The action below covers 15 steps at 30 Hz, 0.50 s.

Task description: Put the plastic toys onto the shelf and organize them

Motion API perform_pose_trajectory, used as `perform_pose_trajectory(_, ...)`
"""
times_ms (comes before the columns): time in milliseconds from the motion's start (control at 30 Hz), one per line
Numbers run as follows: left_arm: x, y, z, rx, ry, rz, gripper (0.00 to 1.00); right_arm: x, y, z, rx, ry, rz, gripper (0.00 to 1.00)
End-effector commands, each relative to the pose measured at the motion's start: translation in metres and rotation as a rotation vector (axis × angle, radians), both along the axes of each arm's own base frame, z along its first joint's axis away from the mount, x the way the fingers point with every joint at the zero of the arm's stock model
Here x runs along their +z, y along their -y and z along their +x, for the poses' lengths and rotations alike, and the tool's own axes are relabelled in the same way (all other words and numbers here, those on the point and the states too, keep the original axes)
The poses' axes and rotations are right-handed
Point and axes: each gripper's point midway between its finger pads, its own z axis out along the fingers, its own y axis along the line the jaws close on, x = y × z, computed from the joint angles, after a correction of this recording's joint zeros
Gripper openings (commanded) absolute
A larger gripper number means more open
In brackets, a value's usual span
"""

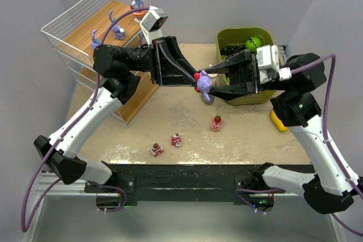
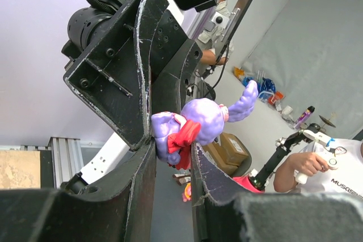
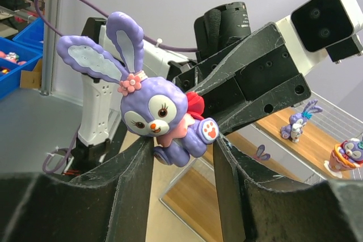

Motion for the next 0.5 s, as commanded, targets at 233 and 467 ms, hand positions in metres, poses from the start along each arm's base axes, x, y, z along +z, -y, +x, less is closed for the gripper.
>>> perform_pose_trajectory(233, -0.0118, 0.0045, 0.0009, -0.001, -0.020, 0.058, 0.00, 0.0234, 0.0047, -0.0049, -0.037, 0.088, 0.090, 0.78)
perform_pose_trajectory(467, -0.0109, 0.0037, 0.0005, 0.005, -0.031, 0.058, 0.00, 0.0254, 0.0055, -0.0112, -0.013, 0.173, 0.101, 0.85)
